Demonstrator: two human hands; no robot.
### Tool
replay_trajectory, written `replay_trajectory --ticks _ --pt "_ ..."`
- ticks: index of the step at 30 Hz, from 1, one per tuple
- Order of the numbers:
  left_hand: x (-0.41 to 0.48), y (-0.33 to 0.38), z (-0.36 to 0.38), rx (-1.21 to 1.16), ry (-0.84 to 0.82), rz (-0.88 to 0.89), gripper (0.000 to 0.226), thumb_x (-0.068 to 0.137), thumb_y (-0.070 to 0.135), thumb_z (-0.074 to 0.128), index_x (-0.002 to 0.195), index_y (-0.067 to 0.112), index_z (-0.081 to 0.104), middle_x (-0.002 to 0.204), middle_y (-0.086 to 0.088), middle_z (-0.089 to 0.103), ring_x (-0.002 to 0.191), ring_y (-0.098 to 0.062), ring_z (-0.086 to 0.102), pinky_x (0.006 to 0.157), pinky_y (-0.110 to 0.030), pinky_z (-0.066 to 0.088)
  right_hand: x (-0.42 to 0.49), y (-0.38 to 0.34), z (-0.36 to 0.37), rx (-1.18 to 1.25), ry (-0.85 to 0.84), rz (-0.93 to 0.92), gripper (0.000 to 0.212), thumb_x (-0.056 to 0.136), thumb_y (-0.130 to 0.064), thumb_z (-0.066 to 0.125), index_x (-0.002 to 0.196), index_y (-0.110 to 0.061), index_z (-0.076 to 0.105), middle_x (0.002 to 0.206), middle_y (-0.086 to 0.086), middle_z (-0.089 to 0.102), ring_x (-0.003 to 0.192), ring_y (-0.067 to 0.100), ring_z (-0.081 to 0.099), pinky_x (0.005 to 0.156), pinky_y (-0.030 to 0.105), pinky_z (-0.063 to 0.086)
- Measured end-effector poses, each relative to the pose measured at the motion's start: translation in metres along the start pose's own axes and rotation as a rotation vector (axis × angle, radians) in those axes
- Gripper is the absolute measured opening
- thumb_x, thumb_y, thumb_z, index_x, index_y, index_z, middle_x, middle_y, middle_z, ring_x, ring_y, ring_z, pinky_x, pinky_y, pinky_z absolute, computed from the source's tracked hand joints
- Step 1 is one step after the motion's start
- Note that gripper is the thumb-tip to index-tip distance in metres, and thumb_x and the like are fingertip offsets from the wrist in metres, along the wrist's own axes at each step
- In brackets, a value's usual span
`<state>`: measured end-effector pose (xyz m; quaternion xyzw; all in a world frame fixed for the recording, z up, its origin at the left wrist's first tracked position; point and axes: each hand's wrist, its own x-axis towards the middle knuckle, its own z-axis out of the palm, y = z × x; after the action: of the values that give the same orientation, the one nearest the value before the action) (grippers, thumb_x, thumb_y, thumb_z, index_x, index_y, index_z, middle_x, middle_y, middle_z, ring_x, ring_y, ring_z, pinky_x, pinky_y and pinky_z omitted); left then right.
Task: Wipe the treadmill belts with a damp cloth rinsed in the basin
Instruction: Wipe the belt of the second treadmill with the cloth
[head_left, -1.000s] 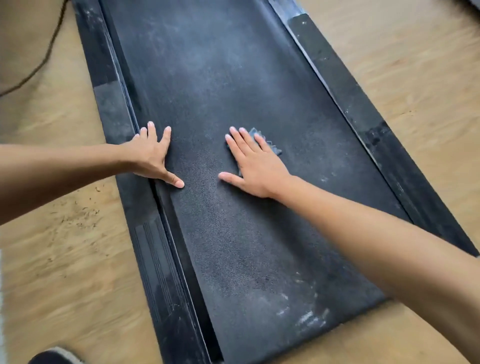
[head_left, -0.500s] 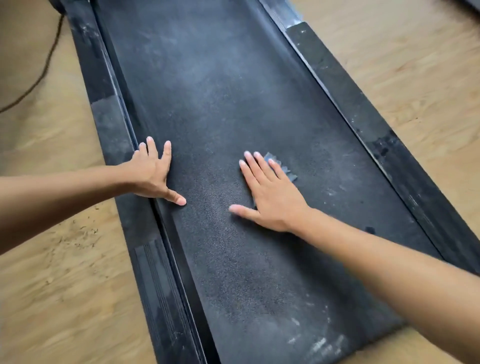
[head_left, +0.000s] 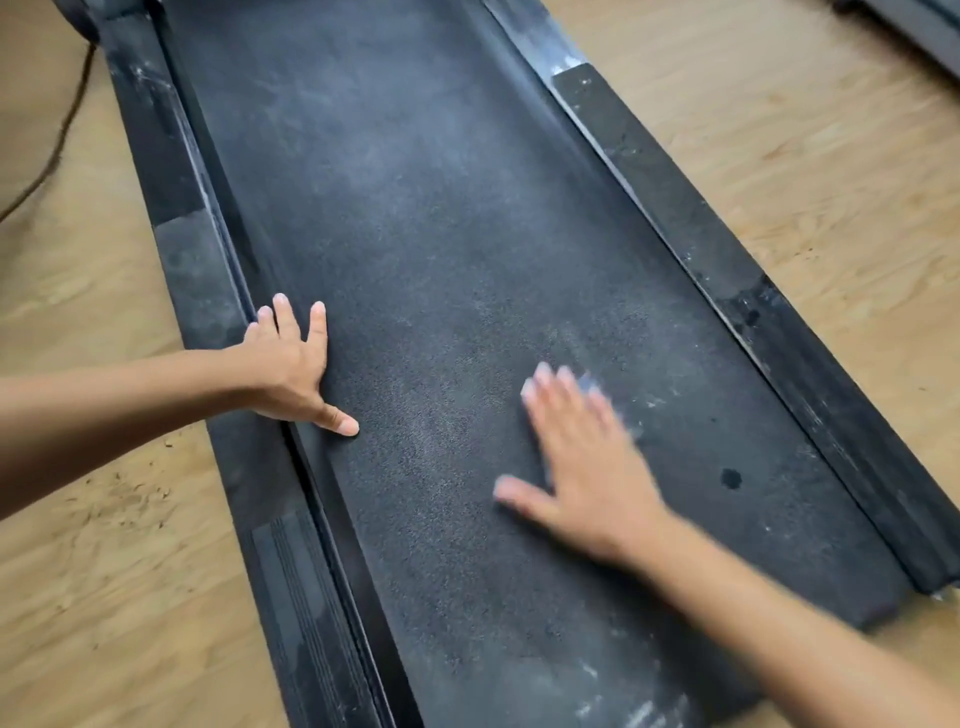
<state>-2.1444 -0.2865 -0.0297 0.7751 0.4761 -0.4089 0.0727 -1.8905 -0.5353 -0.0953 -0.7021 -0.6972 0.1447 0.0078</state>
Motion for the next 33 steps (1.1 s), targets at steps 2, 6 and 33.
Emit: replay_trajectory --ticks 2,6,33 --pt "-0.001 0.003 -0.001 -0.005 -0.009 -0.008 0.177 0.038 0.107 0.050 0.154 0.005 -0.038 0.160 -0.044 -0.024 0.155 -0.059 -0.004 0.128 -0.057 0.014 0.071 0.032 -0.027 -0.012 -0.018 0.116 0.111 0.089 -0.091 0.019 0.168 -0.014 0.004 0.176 0.006 -0.005 0.162 0.023 -0.008 0.131 0.047 0.000" --pt "-0.006 0.003 -0.002 -0.010 -0.001 0.012 0.175 0.036 0.106 0.043 0.155 0.004 -0.036 0.160 -0.044 -0.022 0.154 -0.059 -0.004 0.128 -0.057 0.014 0.111 0.064 -0.047 -0.057 -0.062 0.074 0.113 0.088 -0.093 0.017 0.168 -0.015 -0.002 0.176 0.006 -0.010 0.162 0.022 -0.012 0.131 0.049 0.003" --pt "0.006 0.000 0.010 0.004 0.081 0.013 0.174 0.039 0.108 0.045 0.157 0.006 -0.032 0.160 -0.045 -0.017 0.154 -0.059 -0.002 0.127 -0.056 0.015 -0.096 0.140 -0.019 -0.189 -0.102 -0.115 0.110 0.095 -0.087 0.030 0.167 -0.009 0.001 0.175 0.012 -0.010 0.162 0.027 -0.011 0.130 0.048 0.005"
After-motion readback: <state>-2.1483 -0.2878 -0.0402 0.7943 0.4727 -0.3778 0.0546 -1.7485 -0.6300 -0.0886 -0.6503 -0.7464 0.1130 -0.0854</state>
